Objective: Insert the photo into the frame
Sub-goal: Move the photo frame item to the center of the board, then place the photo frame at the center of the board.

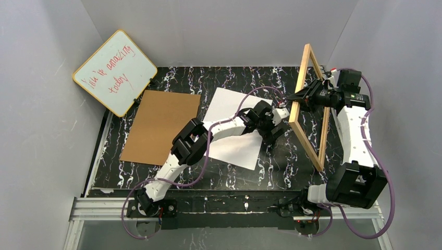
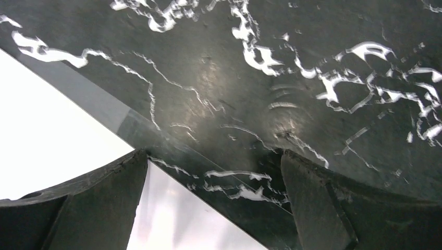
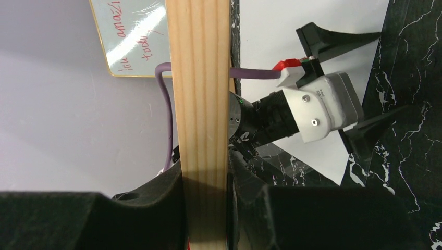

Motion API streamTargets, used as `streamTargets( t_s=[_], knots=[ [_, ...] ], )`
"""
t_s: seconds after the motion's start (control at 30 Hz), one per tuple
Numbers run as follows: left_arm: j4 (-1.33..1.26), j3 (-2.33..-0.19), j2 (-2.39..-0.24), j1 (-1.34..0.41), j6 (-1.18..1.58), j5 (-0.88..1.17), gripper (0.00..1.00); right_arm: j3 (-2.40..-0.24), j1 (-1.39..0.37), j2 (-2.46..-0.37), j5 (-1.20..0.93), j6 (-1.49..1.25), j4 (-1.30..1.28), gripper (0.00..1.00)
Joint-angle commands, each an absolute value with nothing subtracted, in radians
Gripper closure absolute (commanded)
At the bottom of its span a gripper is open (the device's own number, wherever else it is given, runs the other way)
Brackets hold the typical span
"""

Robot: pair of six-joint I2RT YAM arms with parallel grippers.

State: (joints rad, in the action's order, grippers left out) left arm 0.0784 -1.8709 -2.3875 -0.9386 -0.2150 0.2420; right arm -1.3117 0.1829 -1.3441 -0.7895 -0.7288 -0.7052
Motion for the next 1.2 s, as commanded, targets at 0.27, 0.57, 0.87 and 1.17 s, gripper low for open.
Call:
streamTargets(
  t_s=[0.27,0.57,0.87,1.17],
  knots=[
    [0.029,-1.762,-2.371,-0.838,-0.333,0.046,0.02,-1.273,0.186,-1.322,-0.809,-0.693,-0.688,0.99],
    [0.053,-1.687,-2.347,-0.756,-0.368,-0.044,0.02,-1.209,0.007,-1.461,-0.606,-0.552,-0.759,0.99],
    [0.044,-1.639,-2.240,-0.740,-0.311,-0.003,0.02,-1.154,-0.160,-1.614,-0.301,-0.488,-0.802,0.99],
    [0.263,-1.715,-2.122,-0.644,-0.378,0.092,0.02,-1.120,-0.302,-1.745,-0.159,-0.492,-0.801,0.99]
  ],
)
